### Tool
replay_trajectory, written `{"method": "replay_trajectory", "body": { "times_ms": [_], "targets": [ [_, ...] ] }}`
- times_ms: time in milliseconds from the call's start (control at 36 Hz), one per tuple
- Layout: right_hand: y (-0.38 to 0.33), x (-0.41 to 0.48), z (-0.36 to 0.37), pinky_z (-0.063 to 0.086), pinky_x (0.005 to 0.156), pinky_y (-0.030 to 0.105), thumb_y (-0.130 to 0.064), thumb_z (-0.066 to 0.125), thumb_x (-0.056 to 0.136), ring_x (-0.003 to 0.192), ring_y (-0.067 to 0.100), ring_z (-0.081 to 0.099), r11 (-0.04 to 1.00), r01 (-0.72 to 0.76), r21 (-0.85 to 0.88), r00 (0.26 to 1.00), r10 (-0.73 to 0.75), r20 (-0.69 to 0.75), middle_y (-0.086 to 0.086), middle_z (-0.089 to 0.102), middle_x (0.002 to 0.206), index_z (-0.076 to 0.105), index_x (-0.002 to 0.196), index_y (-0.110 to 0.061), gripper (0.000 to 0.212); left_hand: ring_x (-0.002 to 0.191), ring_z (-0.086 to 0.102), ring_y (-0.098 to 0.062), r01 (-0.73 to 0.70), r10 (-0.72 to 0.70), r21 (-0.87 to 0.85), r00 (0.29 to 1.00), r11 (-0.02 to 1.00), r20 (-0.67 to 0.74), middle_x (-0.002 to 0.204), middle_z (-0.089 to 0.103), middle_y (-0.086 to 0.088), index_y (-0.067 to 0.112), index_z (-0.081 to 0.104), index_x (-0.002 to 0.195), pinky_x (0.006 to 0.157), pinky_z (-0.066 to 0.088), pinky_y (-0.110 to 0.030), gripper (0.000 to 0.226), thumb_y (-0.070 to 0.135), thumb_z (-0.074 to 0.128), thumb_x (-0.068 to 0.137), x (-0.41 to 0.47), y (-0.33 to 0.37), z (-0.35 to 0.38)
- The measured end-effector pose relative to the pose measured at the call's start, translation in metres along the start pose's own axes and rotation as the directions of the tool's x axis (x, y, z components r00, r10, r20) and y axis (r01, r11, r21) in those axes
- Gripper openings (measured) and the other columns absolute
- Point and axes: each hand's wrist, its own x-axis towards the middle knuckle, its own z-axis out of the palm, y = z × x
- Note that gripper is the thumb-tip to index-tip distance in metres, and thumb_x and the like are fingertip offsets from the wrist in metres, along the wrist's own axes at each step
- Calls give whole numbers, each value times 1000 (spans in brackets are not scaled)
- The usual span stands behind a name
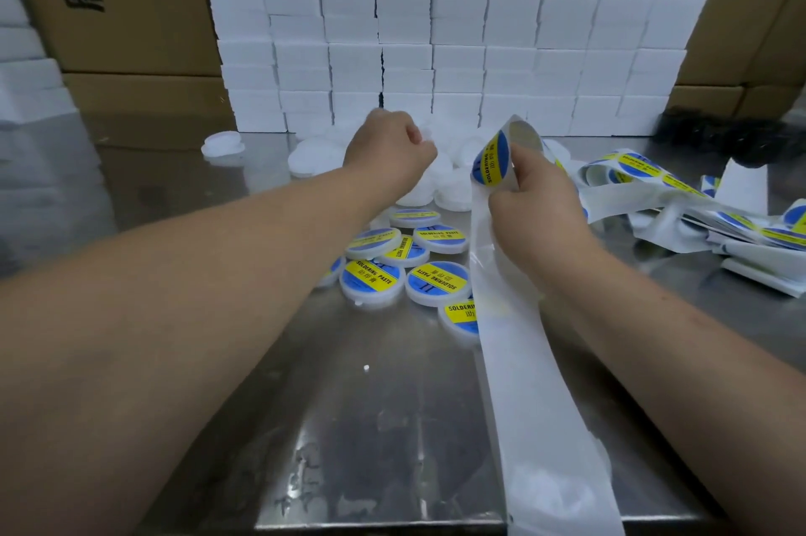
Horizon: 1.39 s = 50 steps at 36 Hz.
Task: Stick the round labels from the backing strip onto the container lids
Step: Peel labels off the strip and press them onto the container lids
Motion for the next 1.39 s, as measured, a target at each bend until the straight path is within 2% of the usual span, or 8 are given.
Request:
{"method": "replay_trajectory", "body": {
  "times_ms": [139,222,278,389,611,750,972,1389],
  "targets": [
    [-3,-1,-1,33,48,7,3,35,78,67,7,48,999,25,38,999,-26,24,-14,55,77,58,104,-25,44,62,44,-15,152,-258,-632,963,760,-79,63,38,4,18,36,63,50,27,-21,22,20,51,80,-25,30,-19],
    [-2,-1,0,33,50,12,1,37,79,72,11,46,998,48,48,998,-49,26,-9,54,76,56,97,-20,34,72,52,-20,226,-315,-742,949,631,22,71,47,2,16,45,74,61,34,-30,10,25,46,78,-43,37,-27],
    [-1,0,-2,31,49,15,1,40,80,69,9,46,996,69,62,997,-70,21,-1,58,76,56,88,-15,24,70,50,-20,226,-294,-726,955,650,34,80,55,1,18,46,78,66,38,-32,7,24,43,80,-55,36,-27],
    [1,1,-1,30,45,8,-2,49,82,48,-5,41,991,117,64,993,-118,19,-24,45,47,37,59,-25,35,66,48,-17,172,-225,-691,974,702,15,82,60,6,31,46,80,58,35,-27,21,13,36,86,-75,31,-21],
    [-1,-2,-1,30,47,7,-5,46,85,50,-6,43,979,149,138,986,-158,55,-22,47,48,54,67,-25,28,82,49,-5,-111,102,-287,994,951,-45,93,58,9,37,56,83,73,38,-22,2,39,57,83,-85,23,-16],
    [-1,-1,0,32,54,2,-5,48,87,60,-12,47,975,142,171,987,-152,49,-22,49,67,61,88,-27,27,88,44,0,-200,195,-161,980,967,-47,97,53,11,35,62,94,72,31,-16,13,27,60,83,-86,18,-18],
    [0,-1,1,27,42,10,1,46,84,42,-1,37,971,158,181,985,-167,39,-19,41,41,43,55,-27,40,101,48,-7,-216,214,-53,976,975,-41,97,46,16,33,64,98,75,32,-19,22,42,64,78,-86,18,-20],
    [-3,-5,-1,29,44,10,2,46,81,49,1,39,980,125,154,990,-133,42,-12,49,53,54,59,-22,34,95,48,-10,-211,209,-40,976,977,-61,96,49,11,30,60,88,74,32,-22,12,41,56,86,-86,13,-19]
  ]
}}
